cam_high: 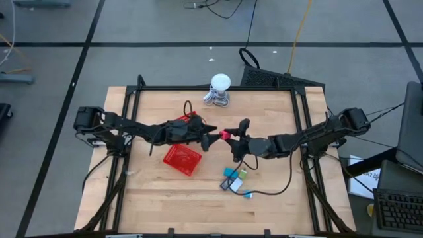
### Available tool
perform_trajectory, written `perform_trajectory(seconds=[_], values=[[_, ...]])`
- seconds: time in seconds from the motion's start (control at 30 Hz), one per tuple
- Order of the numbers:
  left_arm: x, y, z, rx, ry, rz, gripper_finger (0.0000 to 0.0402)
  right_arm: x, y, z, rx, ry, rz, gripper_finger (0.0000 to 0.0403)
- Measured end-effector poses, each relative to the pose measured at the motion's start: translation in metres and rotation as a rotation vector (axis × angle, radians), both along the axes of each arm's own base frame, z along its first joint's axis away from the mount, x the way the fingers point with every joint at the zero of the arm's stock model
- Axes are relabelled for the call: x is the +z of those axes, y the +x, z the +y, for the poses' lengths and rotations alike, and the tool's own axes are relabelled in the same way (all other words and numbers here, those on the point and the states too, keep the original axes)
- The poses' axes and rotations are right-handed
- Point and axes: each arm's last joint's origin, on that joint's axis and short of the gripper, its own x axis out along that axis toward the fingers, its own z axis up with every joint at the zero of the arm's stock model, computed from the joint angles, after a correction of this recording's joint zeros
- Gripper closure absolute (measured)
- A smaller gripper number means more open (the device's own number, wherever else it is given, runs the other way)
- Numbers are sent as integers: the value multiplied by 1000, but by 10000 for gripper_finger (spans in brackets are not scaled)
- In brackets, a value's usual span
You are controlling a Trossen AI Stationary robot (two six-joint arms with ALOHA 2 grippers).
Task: Pick & Place Office items
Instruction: Put the pink charger adapter into the top red basket
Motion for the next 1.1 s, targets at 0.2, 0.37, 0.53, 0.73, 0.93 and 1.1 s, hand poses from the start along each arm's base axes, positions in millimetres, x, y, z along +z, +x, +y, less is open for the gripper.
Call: perform_trajectory(seconds=[0.2,0.37,0.53,0.73,0.93,1.1], values=[[16,-3,6,5,45,-67,108,-1,-1,11,56,-25,4,258],[13,-2,11,20,67,-52,116,2,-1,15,66,-19,-26,258],[14,-2,8,-52,-22,-77,111,3,0,11,43,-9,-42,258],[14,-2,-8,-85,-33,-70,106,4,1,6,22,0,-55,258],[13,-3,-15,-60,-24,-69,112,5,2,5,20,11,-71,258],[12,-2,-15,-39,-37,-67,108,6,2,5,50,30,-80,258]])
